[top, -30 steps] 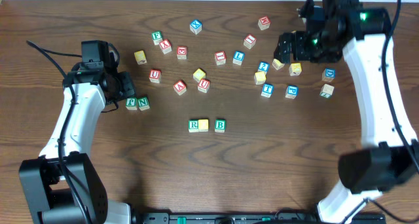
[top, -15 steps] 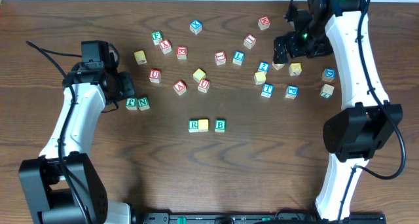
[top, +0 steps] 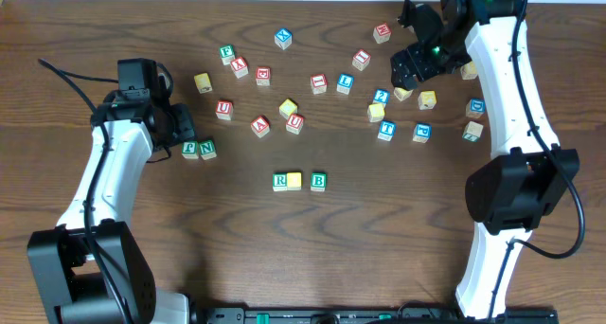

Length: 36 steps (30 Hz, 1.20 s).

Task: Spell out ROBOT
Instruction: 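Move the right gripper up over the yellow O block in the cluster, then lower the right gripper and close it on the yellow O block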

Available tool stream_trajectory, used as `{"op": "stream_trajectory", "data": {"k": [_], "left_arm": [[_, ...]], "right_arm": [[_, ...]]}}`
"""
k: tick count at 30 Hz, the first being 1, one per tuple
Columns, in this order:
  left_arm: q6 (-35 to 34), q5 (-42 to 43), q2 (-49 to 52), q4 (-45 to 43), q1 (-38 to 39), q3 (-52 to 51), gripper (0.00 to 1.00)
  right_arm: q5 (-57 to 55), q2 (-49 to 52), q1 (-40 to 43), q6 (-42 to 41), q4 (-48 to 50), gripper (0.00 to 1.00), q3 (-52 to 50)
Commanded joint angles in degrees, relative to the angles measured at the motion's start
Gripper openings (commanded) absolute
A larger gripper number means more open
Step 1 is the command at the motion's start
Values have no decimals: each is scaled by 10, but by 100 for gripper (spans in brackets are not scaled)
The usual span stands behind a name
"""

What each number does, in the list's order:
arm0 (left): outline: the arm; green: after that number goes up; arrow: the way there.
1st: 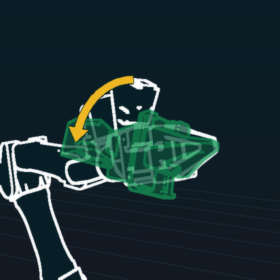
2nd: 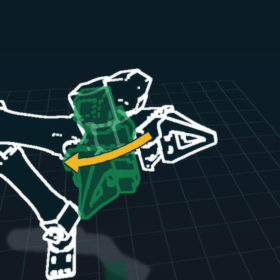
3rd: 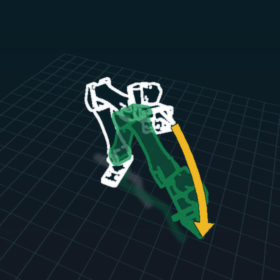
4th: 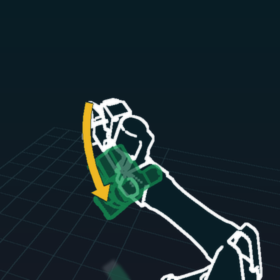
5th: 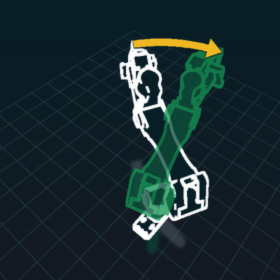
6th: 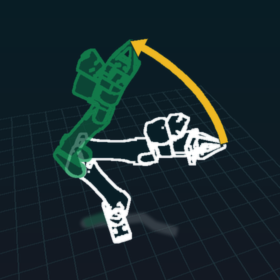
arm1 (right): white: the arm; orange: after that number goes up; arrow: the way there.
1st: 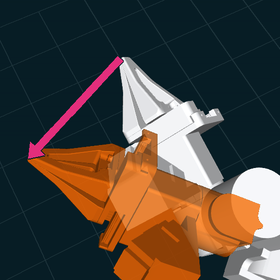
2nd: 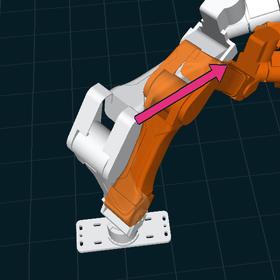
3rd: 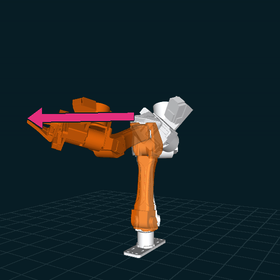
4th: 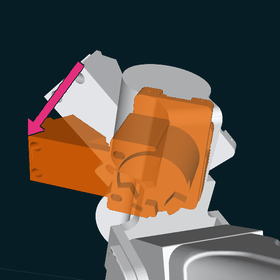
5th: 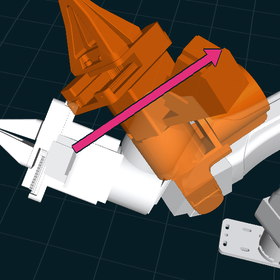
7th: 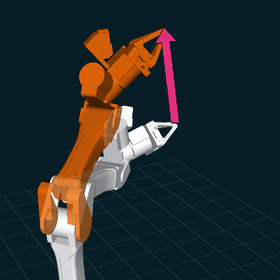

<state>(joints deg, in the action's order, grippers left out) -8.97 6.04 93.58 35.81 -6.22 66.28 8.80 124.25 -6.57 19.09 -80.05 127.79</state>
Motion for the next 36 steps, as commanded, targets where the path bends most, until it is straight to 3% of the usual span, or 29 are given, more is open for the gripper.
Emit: {"op": "stream_trajectory", "data": {"k": [1,7,15,28,36], "left_arm": [[4,-2,-5,2,0,10,45],[4,-2,-5,2,0,10,45],[4,-2,-5,2,0,10,45],[4,-2,-5,2,0,10,45],[4,-2,-5,2,0,10,45]], "right_arm": [[-39,-3,-2,-28,37,94,-33],[-86,-3,-2,-73,109,93,-113],[-102,0,-1,-74,187,92,-209],[-101,67,-10,-70,275,88,-211],[-101,67,-10,-75,270,88,-210]]}}
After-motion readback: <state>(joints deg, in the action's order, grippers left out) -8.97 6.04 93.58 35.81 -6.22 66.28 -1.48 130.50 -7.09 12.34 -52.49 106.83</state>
